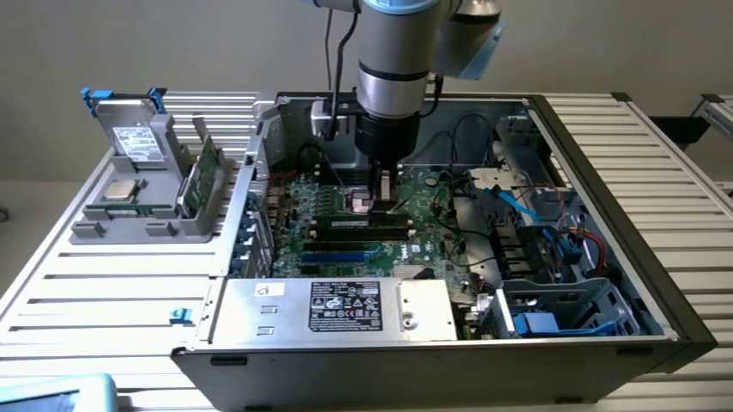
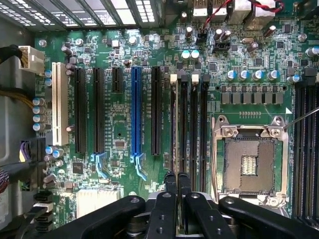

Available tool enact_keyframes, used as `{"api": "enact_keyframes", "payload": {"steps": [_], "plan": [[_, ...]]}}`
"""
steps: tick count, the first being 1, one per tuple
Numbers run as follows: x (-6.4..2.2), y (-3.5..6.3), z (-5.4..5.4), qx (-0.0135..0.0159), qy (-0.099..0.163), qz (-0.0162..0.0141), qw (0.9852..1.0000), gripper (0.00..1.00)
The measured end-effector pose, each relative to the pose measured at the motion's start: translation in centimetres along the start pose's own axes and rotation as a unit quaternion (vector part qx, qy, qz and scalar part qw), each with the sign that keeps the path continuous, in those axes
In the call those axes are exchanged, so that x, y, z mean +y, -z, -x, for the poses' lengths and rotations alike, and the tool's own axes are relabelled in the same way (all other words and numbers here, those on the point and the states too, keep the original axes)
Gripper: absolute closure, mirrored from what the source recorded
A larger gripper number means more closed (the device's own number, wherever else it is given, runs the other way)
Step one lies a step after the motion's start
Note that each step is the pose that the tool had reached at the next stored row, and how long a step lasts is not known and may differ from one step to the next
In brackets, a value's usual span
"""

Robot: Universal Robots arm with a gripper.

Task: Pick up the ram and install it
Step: 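Insert the ram into the slot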

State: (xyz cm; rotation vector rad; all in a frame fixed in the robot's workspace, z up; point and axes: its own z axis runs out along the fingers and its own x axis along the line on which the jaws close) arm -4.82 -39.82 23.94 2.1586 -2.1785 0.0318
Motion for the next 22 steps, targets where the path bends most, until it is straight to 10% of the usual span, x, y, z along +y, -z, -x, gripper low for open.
{"api": "enact_keyframes", "payload": {"steps": [22], "plan": [[-0.06,-0.55,-0.28,-0.0002,-0.002,0.0002,1.0000,0.87]]}}
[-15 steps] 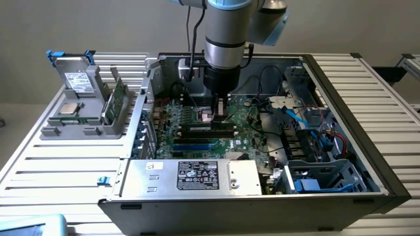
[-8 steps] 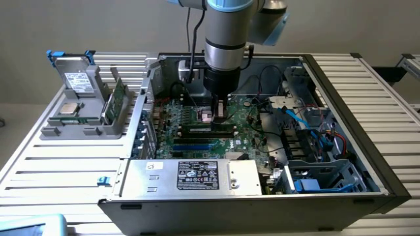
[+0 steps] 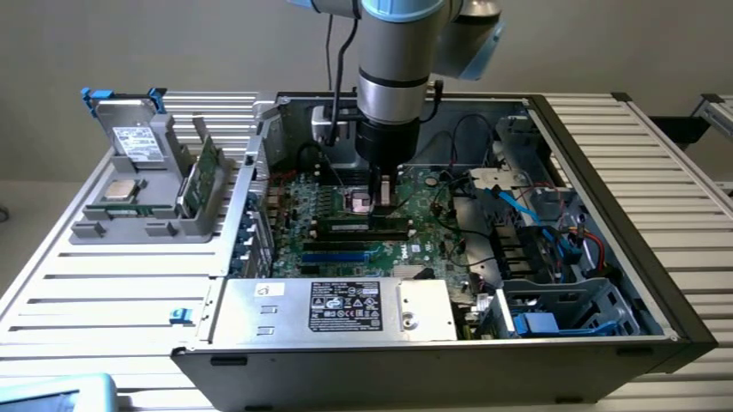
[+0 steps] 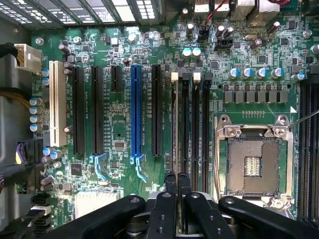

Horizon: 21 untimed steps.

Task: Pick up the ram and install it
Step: 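Insert the ram into the slot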

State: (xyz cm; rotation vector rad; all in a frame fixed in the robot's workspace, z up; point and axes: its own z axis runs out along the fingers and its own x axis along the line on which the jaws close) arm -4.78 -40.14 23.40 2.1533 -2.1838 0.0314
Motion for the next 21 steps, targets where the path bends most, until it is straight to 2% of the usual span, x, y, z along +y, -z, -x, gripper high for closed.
{"api": "enact_keyframes", "payload": {"steps": [21], "plan": [[0.00,-0.14,0.10,-0.0001,-0.004,-0.0006,1.0000,0.87]]}}
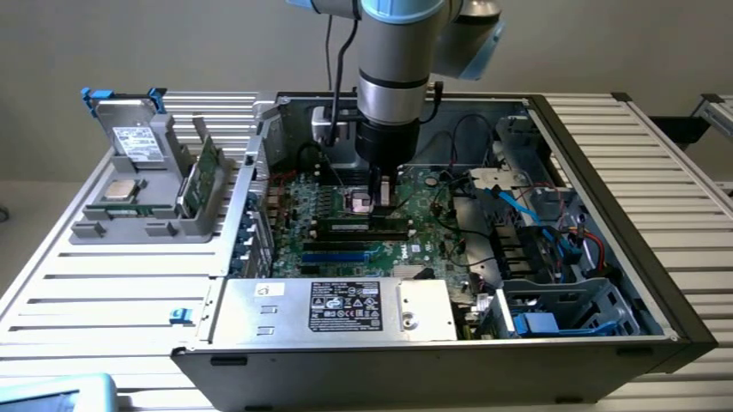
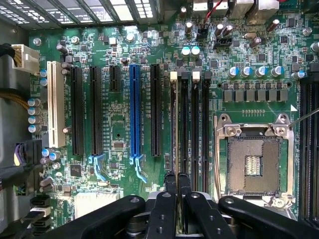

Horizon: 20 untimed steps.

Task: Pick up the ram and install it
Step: 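Insert the ram into the slot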

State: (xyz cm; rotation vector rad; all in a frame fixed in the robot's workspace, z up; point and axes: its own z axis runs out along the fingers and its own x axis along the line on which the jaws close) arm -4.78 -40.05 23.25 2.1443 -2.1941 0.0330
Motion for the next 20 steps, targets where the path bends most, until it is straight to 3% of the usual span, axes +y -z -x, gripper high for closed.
{"api": "enact_keyframes", "payload": {"steps": [15,20], "plan": [[0.00,0.01,0.09,-0.0001,0.000,-0.0002,1.0000,0.87],[0.00,0.08,0.07,-0.0002,0.003,-0.0037,1.0000,0.87]]}}
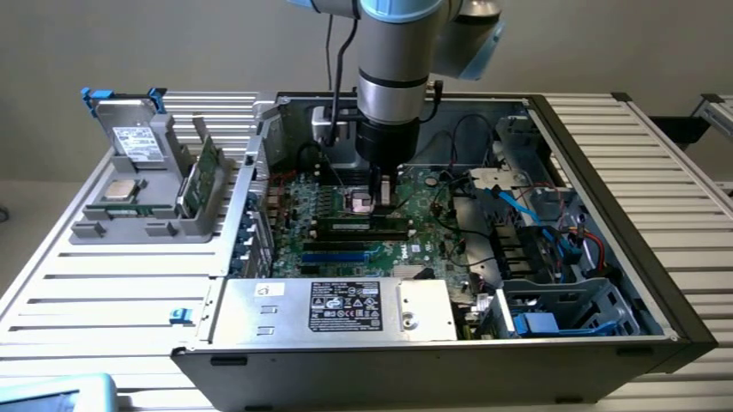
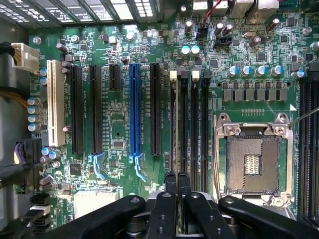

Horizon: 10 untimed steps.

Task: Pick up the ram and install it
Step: 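Insert the ram into the slot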

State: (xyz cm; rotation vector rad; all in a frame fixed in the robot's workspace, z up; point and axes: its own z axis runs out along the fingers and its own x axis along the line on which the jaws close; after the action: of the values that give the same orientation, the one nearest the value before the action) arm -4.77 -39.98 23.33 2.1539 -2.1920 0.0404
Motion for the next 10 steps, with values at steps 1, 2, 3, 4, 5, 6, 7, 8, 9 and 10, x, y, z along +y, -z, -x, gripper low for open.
{"api": "enact_keyframes", "payload": {"steps": [1,2,3,4,5,6,7,8,9,10], "plan": [[0.00,0.00,0.00,0.0001,0.001,-0.0006,1.0000,0.87],[0.02,0.01,0.00,0.0002,0.001,-0.0010,1.0000,0.87],[0.03,0.01,0.00,0.0002,0.001,-0.0011,1.0000,0.87],[0.04,0.02,-0.03,0.0003,0.001,-0.0011,1.0000,0.87],[0.04,0.02,-0.06,0.0003,0.002,-0.0011,1.0000,0.87],[0.04,0.01,-0.12,0.0002,0.002,-0.0012,1.0000,0.87],[0.04,0.00,-0.14,0.0002,0.002,-0.0012,1.0000,0.87],[0.07,0.00,-0.14,0.0002,0.002,-0.0016,1.0000,0.87],[0.10,0.00,-0.14,0.0003,0.002,-0.0021,1.0000,0.87],[0.11,-0.01,-0.14,0.0002,0.002,-0.0024,1.0000,0.87]]}}
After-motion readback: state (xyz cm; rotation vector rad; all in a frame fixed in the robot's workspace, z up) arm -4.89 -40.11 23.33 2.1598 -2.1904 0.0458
